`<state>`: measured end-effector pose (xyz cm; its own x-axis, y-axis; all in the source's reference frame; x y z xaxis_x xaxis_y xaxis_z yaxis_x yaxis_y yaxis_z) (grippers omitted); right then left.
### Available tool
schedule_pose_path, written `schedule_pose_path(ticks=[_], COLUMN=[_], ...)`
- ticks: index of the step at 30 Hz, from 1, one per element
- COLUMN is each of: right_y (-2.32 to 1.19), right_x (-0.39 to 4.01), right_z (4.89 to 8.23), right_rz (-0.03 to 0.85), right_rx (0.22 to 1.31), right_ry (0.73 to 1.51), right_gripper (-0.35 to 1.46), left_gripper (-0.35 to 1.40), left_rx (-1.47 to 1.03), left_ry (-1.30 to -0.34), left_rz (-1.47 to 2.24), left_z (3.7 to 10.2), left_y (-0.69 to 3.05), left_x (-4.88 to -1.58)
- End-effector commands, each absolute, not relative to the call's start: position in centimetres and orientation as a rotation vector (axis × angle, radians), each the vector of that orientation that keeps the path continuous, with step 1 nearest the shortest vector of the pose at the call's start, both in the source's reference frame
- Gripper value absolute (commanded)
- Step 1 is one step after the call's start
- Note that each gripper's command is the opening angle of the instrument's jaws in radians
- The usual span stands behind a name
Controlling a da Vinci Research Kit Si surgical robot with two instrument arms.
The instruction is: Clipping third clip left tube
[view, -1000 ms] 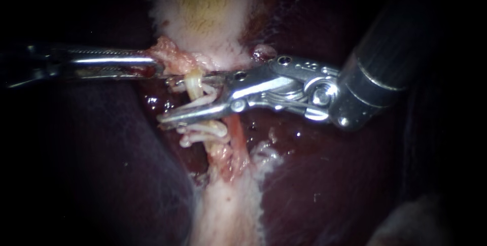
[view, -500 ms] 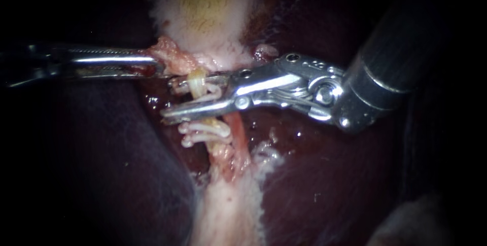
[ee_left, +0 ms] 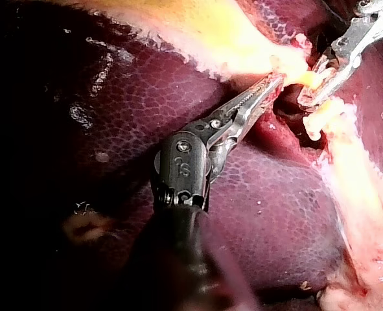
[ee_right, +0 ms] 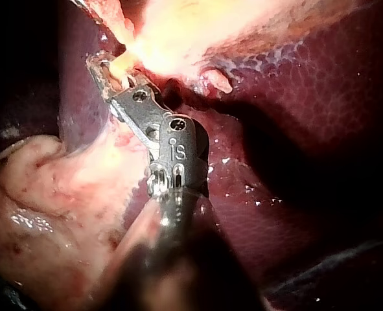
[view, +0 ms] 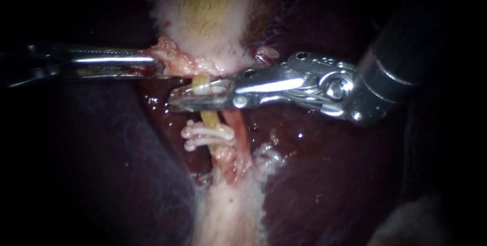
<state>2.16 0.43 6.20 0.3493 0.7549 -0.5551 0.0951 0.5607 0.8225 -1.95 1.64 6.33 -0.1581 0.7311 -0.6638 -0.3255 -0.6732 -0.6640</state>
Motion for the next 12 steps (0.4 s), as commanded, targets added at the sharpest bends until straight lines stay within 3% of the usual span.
schedule_pose_path(ticks=[1, 12], right_y=[0.43, 0.44], right_x=[2.16, 2.16], right_z=[6.2, 6.23], right_rz=[0.512, 0.504], right_rx=[0.902, 0.91], right_ry=[1.158, 1.158], right_gripper=[-0.35, -0.35], left_gripper=[-0.35, -0.35], left_rx=[-1.396, -1.396], left_ry=[-0.484, -0.483], left_rz=[1.903, 1.903], left_z=[6.33, 6.33], left_y=[1.64, 1.64], left_x=[-1.94, -1.95])
